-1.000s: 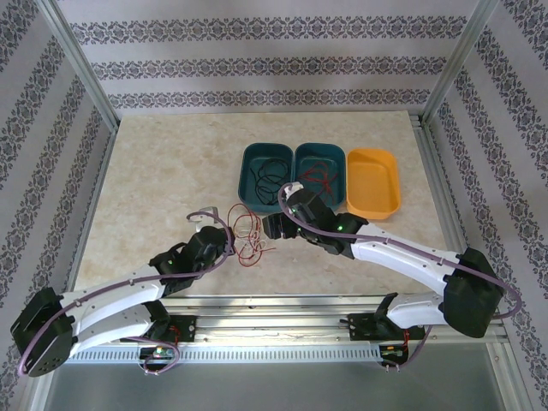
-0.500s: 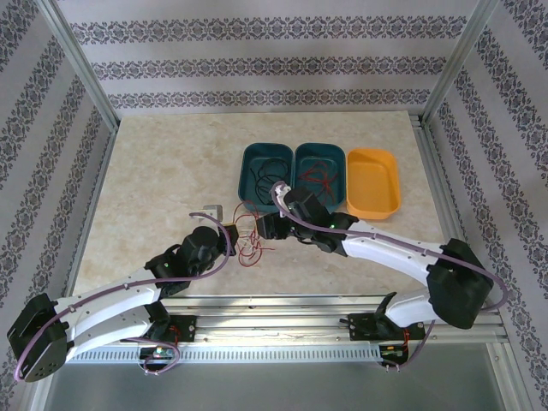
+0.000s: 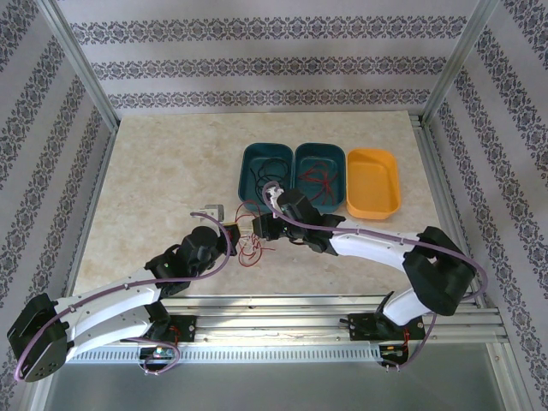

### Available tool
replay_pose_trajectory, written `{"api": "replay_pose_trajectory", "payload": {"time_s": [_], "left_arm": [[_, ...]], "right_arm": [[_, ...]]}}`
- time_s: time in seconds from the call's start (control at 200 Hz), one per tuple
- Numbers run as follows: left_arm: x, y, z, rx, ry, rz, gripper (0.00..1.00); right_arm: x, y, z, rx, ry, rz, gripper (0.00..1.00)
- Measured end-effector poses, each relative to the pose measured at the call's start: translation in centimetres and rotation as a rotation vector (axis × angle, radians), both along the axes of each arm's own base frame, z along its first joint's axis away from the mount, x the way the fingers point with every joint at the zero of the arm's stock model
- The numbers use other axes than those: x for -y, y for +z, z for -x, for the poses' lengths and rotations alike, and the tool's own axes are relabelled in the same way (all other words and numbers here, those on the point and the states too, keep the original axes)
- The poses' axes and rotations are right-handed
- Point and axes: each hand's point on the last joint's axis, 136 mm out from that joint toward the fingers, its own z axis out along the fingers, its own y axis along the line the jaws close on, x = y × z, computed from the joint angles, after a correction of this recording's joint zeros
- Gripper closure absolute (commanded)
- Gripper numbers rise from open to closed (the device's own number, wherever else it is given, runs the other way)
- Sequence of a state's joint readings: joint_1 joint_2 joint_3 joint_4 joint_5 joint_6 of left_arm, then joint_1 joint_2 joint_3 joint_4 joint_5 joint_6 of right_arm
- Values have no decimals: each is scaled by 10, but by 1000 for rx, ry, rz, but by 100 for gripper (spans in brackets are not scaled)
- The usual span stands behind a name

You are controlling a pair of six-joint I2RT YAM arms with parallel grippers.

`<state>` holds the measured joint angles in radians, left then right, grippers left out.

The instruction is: Untangle the cables

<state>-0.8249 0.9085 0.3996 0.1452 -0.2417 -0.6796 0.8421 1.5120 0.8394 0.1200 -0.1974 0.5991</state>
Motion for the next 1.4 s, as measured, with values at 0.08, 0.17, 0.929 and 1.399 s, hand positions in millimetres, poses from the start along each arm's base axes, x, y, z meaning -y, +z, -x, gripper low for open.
{"api": "replay_pose_trajectory", "payload": {"time_s": [0.08,0.17,0.929,1.399], "left_arm": [[0,-2,1,-2,-1,-2,97],[-1,-4,1,-4,-1,-4,78],[-35,7,13,85,97,87,1],[-44,1,12,68,149,82,1]], "right_arm": [[-1,0,0,1,2,-5,96],[-2,2,-1,6,2,-11,100],[33,106,5,198,-96,-192,100],[59,150,3,259,-162,-228,100]]}}
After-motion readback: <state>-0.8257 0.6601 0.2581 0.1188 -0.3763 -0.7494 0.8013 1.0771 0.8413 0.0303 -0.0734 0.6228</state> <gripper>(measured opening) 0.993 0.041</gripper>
